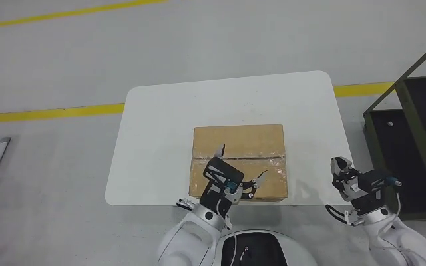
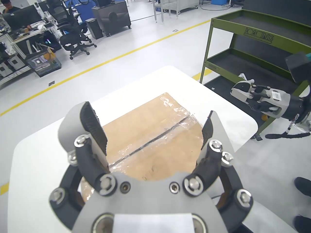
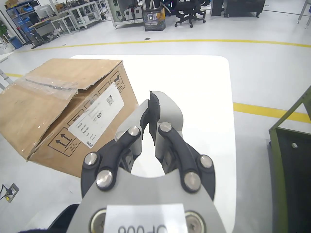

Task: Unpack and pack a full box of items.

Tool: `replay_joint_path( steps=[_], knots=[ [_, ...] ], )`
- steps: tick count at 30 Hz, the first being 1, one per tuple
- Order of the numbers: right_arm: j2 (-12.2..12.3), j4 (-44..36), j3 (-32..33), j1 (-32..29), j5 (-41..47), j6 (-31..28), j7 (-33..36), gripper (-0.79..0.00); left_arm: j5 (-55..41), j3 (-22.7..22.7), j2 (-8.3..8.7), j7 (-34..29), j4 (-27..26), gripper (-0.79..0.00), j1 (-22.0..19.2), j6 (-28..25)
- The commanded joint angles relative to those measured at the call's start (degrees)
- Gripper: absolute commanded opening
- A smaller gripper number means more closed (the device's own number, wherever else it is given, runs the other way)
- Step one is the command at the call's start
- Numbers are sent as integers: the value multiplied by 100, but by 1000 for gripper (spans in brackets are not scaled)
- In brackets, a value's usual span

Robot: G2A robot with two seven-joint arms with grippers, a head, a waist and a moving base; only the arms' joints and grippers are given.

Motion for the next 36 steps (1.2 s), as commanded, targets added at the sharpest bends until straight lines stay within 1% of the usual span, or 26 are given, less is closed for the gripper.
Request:
replay_joint_path(
  steps=[1,5,7,8,10,12,14,18,20,23,25,27,29,31,33,34,36],
  knots=[
    [1,-28,14,-16,-34,-11,1,-785,1,0,0,0,0,0,0,-1],
    [-4,-37,5,-33,-38,-27,19,-785,1,0,0,0,0,0,0,-1],
    [-7,-25,-25,-10,-43,-58,31,-785,-187,-40,-3,18,64,0,94,84],
    [-8,-16,-44,11,-55,-81,38,-785,-207,-38,1,7,108,0,117,21],
    [-9,0,-67,63,-78,-105,46,-785,-212,66,5,79,216,0,46,-293],
    [-10,12,-63,104,-97,-100,41,-785,-278,219,-15,14,428,0,-82,-426],
    [-9,17,-44,120,-106,-111,49,-785,-263,453,-51,-37,603,0,-320,-559],
    [-5,55,34,106,-104,-135,49,-785,-230,996,-146,-312,1117,0,-798,-852],
    [-10,31,70,85,-39,-75,49,-785,-87,1148,-174,-422,1381,0,-1025,-1057],
    [-9,-27,117,63,-71,-39,63,-785,-76,1231,-213,-472,1695,0,-1185,-1044],
    [-10,-36,139,39,-73,-37,71,-785,94,1302,-223,-573,1826,0,-1291,-1169],
    [-12,-32,163,3,-73,-29,59,-785,234,1323,-233,-614,1946,0,-1355,-1149],
    [-14,-39,184,-37,-74,-19,55,-785,360,1343,-250,-637,2020,-65,-1405,-1050],
    [-16,-52,198,-74,-69,-12,54,-785,427,1354,-270,-649,2058,-49,-1442,-924],
    [-19,-62,206,-99,-66,-4,61,-785,494,1374,-291,-642,2090,-92,-1495,-852],
    [-19,-69,209,-105,-75,-4,70,-785,488,1379,-302,-644,2107,-92,-1521,-827],
    [-21,-81,210,-110,-74,-15,78,-785,500,1384,-323,-672,2137,-62,-1595,-819]
  ],
)
